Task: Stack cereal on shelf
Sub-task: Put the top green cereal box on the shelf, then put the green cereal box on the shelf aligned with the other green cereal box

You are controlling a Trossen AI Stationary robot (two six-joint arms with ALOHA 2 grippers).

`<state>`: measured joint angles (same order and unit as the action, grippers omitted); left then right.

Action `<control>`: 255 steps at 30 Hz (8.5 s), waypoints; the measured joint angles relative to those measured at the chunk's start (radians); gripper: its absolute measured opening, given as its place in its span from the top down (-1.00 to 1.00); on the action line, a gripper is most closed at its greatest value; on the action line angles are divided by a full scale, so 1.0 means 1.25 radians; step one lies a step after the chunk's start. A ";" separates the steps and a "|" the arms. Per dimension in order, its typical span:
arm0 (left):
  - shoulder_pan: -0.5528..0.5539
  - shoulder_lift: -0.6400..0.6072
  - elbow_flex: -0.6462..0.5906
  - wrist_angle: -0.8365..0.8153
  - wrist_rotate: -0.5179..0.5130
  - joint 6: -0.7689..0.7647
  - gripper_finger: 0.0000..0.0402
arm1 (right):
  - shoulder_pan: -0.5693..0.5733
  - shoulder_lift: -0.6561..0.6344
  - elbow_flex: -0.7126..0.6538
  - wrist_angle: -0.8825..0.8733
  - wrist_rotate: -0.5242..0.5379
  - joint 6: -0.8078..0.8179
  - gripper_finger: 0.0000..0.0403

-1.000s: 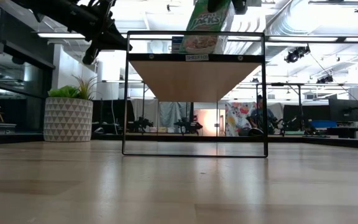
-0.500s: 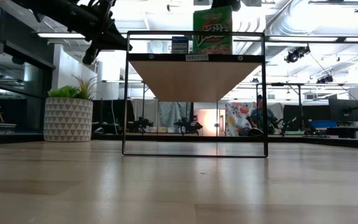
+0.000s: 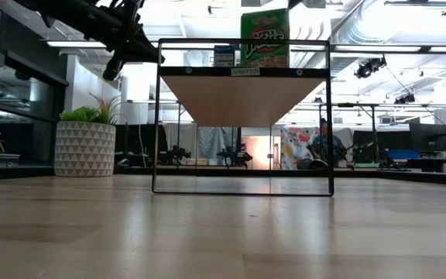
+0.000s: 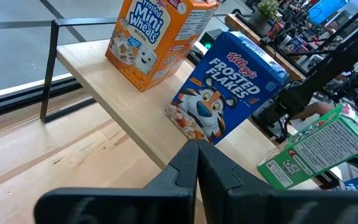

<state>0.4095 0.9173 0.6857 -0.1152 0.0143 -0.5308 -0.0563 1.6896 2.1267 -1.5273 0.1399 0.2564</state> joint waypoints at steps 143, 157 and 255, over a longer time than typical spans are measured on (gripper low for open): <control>0.002 0.001 0.000 0.008 -0.045 -0.013 1.00 | -0.042 -0.399 -0.980 1.112 -0.094 0.526 1.00; 0.001 -0.036 0.075 0.008 0.033 0.055 1.00 | -0.125 -0.486 -0.980 1.100 -0.140 0.422 1.00; -1.216 0.472 0.243 -0.597 -0.046 -0.327 -0.33 | -0.128 -0.519 -0.980 1.003 -0.112 0.423 1.00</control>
<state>-1.1110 1.5074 0.9894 -0.8616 -0.0431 -0.9390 -0.2165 1.0405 0.9020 -0.2733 -0.0006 0.7849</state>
